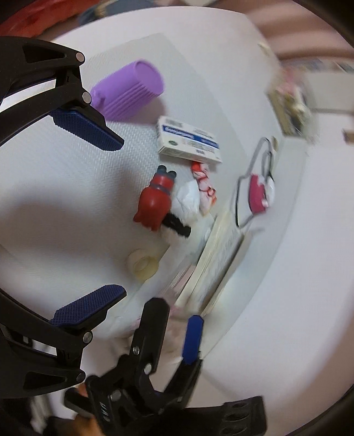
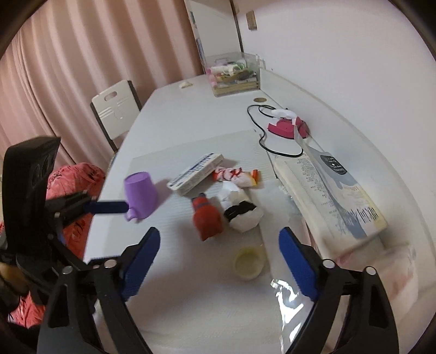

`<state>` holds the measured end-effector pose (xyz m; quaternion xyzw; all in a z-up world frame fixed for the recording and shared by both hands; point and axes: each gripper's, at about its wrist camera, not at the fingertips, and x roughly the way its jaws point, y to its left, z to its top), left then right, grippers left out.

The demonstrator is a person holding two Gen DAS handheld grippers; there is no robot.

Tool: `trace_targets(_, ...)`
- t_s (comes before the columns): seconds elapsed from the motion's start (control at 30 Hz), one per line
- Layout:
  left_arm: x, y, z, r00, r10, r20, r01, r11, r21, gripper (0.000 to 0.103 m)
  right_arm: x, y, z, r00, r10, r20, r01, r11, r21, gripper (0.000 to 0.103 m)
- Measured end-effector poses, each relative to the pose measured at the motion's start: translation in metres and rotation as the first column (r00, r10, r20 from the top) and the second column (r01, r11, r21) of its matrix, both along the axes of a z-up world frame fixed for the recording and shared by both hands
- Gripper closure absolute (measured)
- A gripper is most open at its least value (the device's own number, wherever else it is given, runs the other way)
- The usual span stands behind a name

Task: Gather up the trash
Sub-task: 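Move both open tools back toward the purple cup and red figurine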

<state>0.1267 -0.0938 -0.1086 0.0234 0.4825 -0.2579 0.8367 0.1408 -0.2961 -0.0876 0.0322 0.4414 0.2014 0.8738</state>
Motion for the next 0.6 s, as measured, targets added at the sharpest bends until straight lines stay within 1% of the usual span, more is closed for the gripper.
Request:
trace_targets(0.07, 0.003, -0.002, -0.006, 0.999, 0.043, -0.009, -0.044, 0.999, -0.019, 0.006, 0.016, 0.002, -0.012, 1.000, 0.007, -0.016, -0.007, 1.000, -0.011, 0.026)
trace_targets(0.17, 0.007, -0.006, -0.018, 0.995, 0.095, -0.009, -0.095, 0.995, 0.018, 0.006, 0.036, 0.007, -0.029, 0.999, 0.030, -0.040, -0.031, 0.999, -0.028, 0.032)
trace_targets(0.27, 0.009, -0.005, -0.026, 0.992, 0.127, -0.027, -0.127, 0.992, 0.023, 0.006, 0.056, 0.012, -0.045, 0.997, 0.050, -0.060, -0.053, 0.997, -0.050, 0.038)
trace_targets(0.4, 0.011, -0.002, -0.033, 0.988, 0.150, -0.032, -0.149, 0.988, 0.032, 0.006, 0.079, 0.018, -0.067, 0.993, 0.058, -0.102, -0.067, 0.994, -0.089, 0.039)
trace_targets(0.53, 0.014, 0.003, -0.039, 0.981, 0.186, -0.047, -0.185, 0.982, 0.028, 0.006, 0.093, 0.026, -0.087, 0.987, 0.079, -0.139, -0.097, 0.987, -0.129, 0.040)
trace_targets(0.6, 0.015, 0.004, -0.040, 0.978, 0.203, -0.052, -0.202, 0.979, 0.021, 0.006, 0.098, 0.030, -0.096, 0.982, 0.094, -0.161, -0.118, 0.983, -0.143, 0.043)
